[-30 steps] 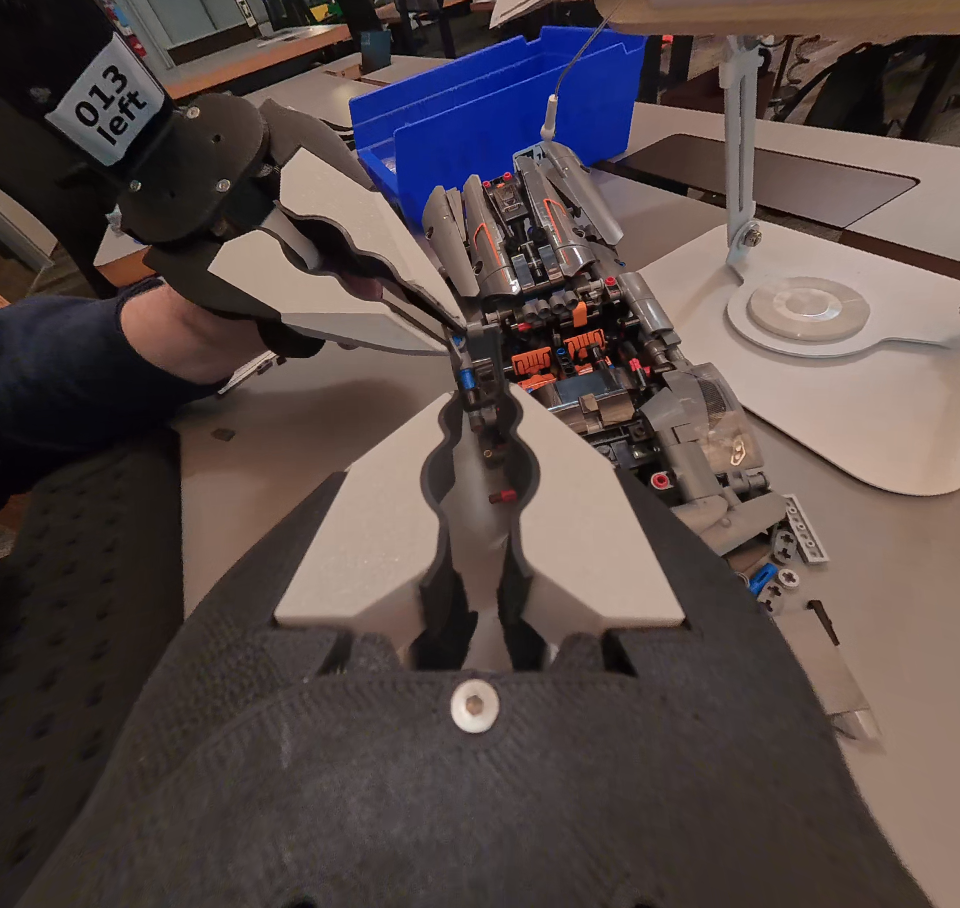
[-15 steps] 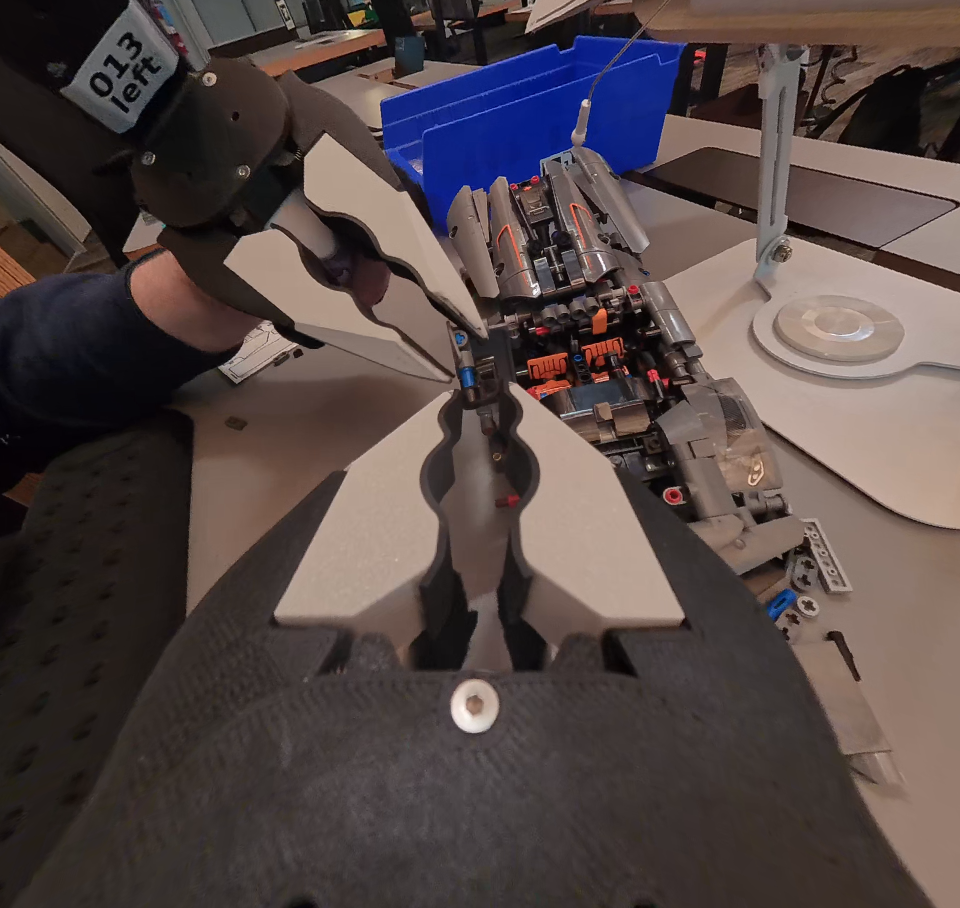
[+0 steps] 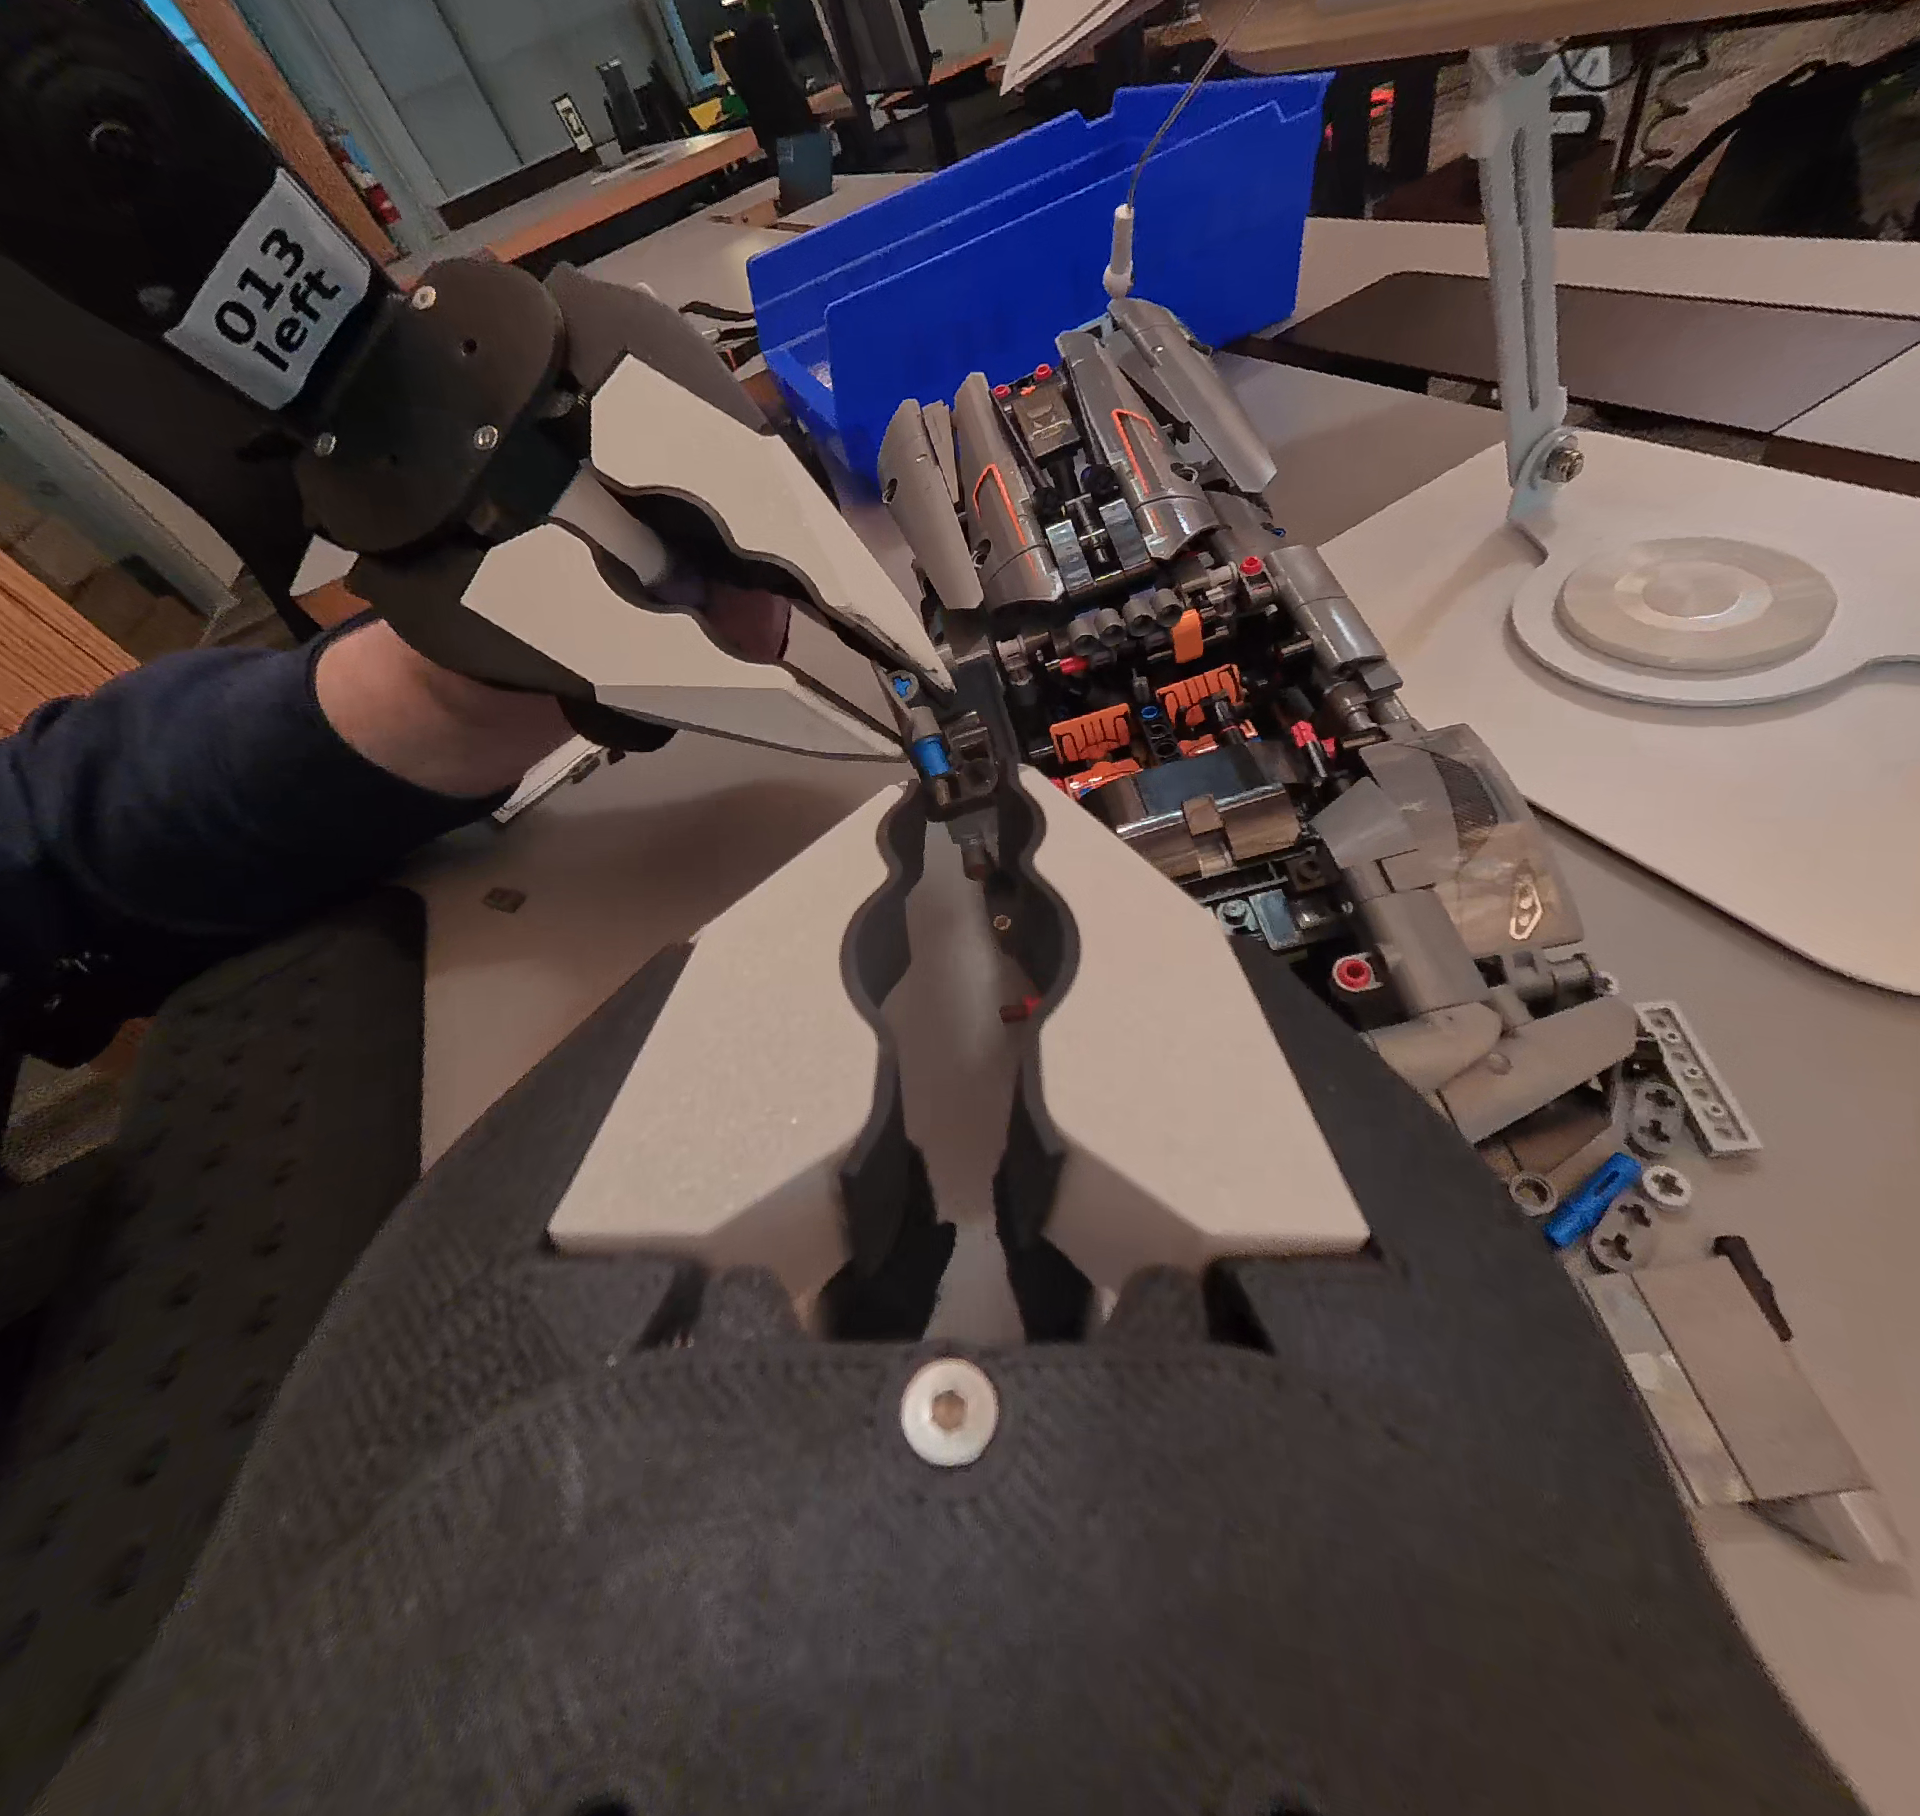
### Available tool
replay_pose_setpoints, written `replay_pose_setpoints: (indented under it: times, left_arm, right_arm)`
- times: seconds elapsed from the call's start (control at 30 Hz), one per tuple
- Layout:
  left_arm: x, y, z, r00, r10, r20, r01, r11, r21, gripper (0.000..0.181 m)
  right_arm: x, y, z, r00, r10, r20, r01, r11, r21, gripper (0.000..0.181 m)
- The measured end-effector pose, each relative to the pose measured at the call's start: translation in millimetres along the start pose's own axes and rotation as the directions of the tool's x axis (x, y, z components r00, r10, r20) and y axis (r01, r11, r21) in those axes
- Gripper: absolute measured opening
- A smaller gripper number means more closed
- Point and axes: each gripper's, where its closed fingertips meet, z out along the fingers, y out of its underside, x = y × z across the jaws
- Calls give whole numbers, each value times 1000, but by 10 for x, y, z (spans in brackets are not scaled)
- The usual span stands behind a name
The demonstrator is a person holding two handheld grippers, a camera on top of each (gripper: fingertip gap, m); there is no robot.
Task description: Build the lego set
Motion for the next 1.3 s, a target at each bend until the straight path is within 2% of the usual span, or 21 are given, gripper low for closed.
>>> replay_pose_setpoints:
  times: [0.2,0.5,0.9,1.3]
  left_arm:
    - [-9,-9,-14,999,-42,16,41,999,28,7]
    - [-10,-11,-43,996,-4,90,2,1000,21,7]
    - [38,-29,-68,998,-17,63,13,998,65,6]
    - [56,-19,-67,998,-62,15,60,993,102,5]
  right_arm:
    - [3,-26,-1,998,-65,-26,65,998,9,11]
    - [-17,-64,-6,994,-60,-87,62,998,17,10]
    - [-71,-68,-29,996,-53,70,50,998,45,10]
    - [-51,-51,-4,994,-83,75,82,996,17,11]
